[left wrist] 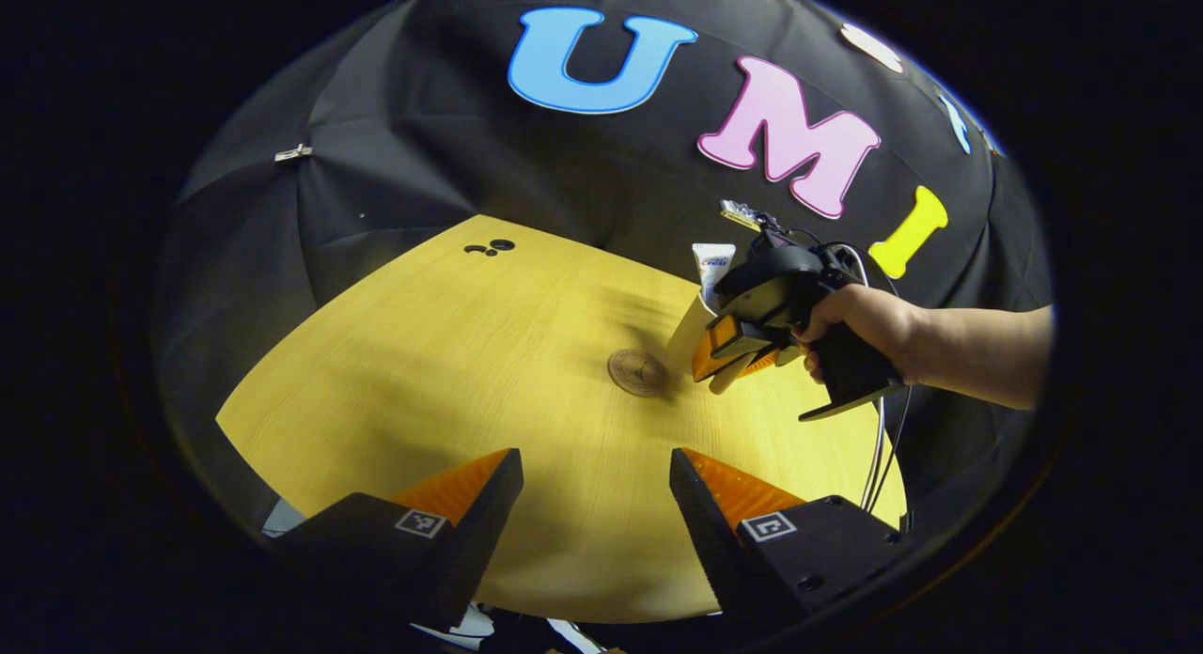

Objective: Put the toothbrush and toothpaste on the desktop into the cup, then pick up the cup and place it on the coaster on the desktop.

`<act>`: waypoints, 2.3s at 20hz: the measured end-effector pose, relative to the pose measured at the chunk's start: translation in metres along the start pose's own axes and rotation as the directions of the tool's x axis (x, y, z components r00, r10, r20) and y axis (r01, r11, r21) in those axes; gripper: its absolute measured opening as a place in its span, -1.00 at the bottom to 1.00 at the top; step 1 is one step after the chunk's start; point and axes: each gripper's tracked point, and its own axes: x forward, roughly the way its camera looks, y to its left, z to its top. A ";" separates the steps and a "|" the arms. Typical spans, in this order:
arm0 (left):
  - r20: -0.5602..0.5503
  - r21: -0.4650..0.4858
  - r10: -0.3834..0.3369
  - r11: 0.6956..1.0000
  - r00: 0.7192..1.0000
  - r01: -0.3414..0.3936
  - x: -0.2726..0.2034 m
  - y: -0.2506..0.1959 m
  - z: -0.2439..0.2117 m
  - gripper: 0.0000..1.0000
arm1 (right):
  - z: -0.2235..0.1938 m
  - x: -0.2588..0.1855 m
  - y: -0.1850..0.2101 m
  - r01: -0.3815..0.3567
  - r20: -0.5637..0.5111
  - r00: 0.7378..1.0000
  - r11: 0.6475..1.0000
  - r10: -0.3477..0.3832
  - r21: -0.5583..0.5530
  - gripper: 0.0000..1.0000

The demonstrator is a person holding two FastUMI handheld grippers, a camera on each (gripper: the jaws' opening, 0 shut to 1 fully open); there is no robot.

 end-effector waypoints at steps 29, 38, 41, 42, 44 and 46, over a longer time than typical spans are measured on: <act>-0.024 -0.026 0.032 0.999 0.999 -0.032 -0.001 0.023 -0.016 0.96 | -0.008 0.003 0.032 -0.083 -0.069 0.994 0.996 0.080 -0.029 0.94; 0.035 0.029 -0.008 1.000 0.999 0.007 0.003 -0.005 0.009 0.96 | 0.003 -0.086 0.013 -0.203 0.156 0.967 0.979 0.200 0.002 0.99; 0.111 0.053 -0.004 0.999 0.994 -0.001 0.001 -0.015 0.034 0.96 | 0.008 -0.127 -0.009 -0.227 0.302 0.931 0.973 0.203 0.045 0.99; 0.144 0.060 0.000 0.998 0.990 -0.008 0.000 -0.018 0.043 0.96 | 0.009 -0.141 -0.017 -0.237 0.353 0.914 0.969 0.200 0.065 0.99; 0.201 0.066 0.010 0.998 0.980 -0.023 -0.002 -0.026 0.060 0.95 | 0.008 -0.165 -0.036 -0.243 0.450 0.875 0.966 0.177 0.092 0.98; 0.254 0.072 0.015 0.997 0.967 -0.034 -0.004 -0.037 0.073 0.96 | -0.009 -0.178 -0.061 -0.223 0.501 0.855 0.967 0.135 0.120 0.98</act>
